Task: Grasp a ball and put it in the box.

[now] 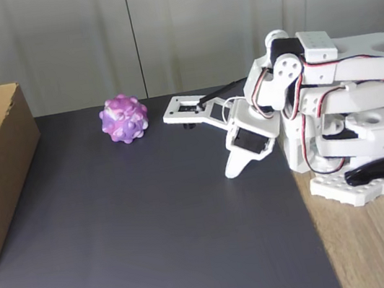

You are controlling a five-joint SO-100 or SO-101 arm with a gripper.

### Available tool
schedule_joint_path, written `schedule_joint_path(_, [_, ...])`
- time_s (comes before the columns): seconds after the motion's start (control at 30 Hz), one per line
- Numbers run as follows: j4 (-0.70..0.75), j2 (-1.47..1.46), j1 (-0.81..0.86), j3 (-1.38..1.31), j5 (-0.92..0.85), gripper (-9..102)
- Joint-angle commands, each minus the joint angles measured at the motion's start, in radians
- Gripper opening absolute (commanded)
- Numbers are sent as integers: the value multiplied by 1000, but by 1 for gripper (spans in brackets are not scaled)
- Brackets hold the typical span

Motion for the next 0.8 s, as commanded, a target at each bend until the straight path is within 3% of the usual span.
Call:
schedule_joint_path(0.0, [20,-8,-8,2,9,1])
schedule_joint_path(0.77, [20,-8,-8,2,9,1])
